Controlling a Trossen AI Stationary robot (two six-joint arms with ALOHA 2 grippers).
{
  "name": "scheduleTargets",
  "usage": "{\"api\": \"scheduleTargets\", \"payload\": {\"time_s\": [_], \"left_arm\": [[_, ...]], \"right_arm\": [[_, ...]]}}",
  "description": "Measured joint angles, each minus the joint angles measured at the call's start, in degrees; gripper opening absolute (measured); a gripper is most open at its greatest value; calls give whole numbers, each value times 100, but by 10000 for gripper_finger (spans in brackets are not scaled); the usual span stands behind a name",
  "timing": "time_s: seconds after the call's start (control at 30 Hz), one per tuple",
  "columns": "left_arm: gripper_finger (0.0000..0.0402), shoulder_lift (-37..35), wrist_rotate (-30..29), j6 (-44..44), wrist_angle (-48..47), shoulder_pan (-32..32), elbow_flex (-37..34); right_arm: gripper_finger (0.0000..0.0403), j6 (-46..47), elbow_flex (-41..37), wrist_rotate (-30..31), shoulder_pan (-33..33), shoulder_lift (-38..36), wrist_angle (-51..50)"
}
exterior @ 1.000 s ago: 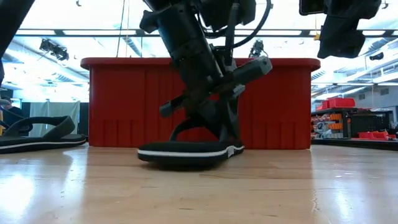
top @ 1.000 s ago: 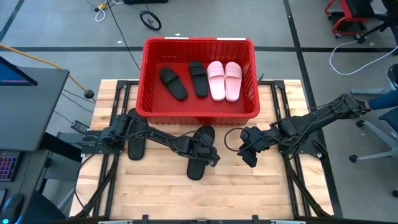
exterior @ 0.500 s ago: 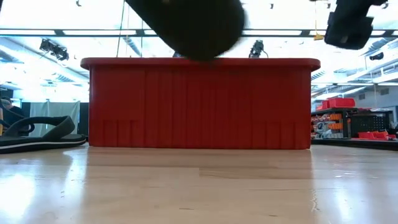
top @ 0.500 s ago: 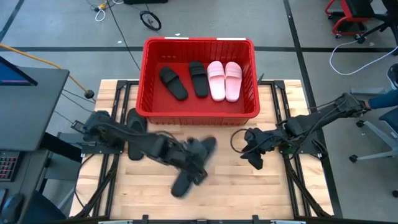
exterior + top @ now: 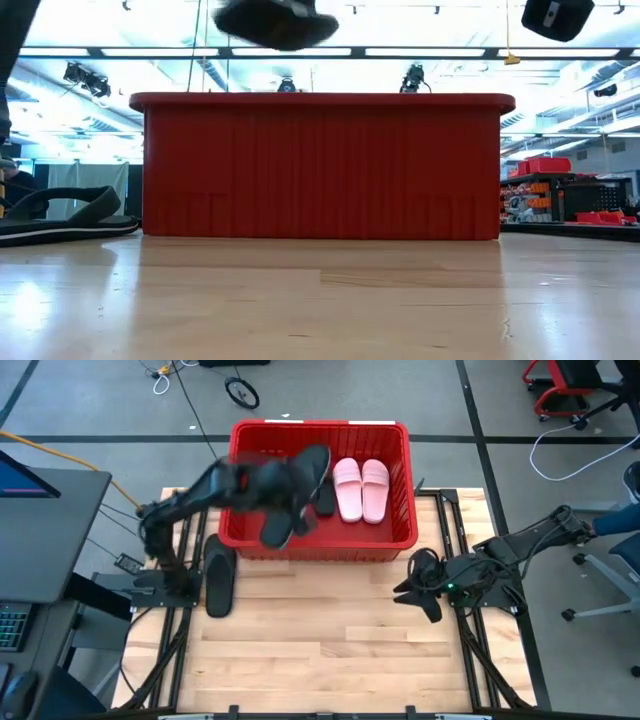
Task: Pick and place slides into bin
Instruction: Put the right black slipper into the red bin
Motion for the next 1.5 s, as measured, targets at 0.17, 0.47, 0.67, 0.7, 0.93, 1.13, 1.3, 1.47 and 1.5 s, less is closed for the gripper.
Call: {"api": "scheduleTargets", "payload": {"time_s": [0.17, 0.47, 0.67, 0.7, 0.93, 1.13, 1.3, 1.47, 1.5], "left_arm": [[6, 440, 1113, 2158, 509, 1121, -205], [5, 1770, 2579, 4683, 995, 1734, -547], [5, 2556, 2742, 5208, 1208, 1717, -540], [5, 2670, 2832, 5238, 1294, 1720, -540], [10, 3333, 2766, 5138, 1824, 1702, -548], [21, 3433, 2736, 5310, 2300, 1693, -540], [21, 3433, 2741, 5111, 2645, 1588, -540], [44, 3433, 2728, 4982, 2687, 1549, -540], [50, 3433, 2720, 4921, 2689, 1549, -539]], "right_arm": [[161, -172, 0, 57, 0, 36, -14], [162, -307, 0, 636, 0, 70, -50], [162, -339, 0, 640, -1, 70, -149], [162, -345, 0, 643, -1, 70, -165], [162, -348, 0, 647, 0, 70, -206], [162, -373, 0, 671, -2, 70, -226], [162, -491, 0, 756, -2, 70, -224], [162, -490, 0, 778, -2, 70, -219], [162, -474, 0, 778, -2, 70, -219]]}}
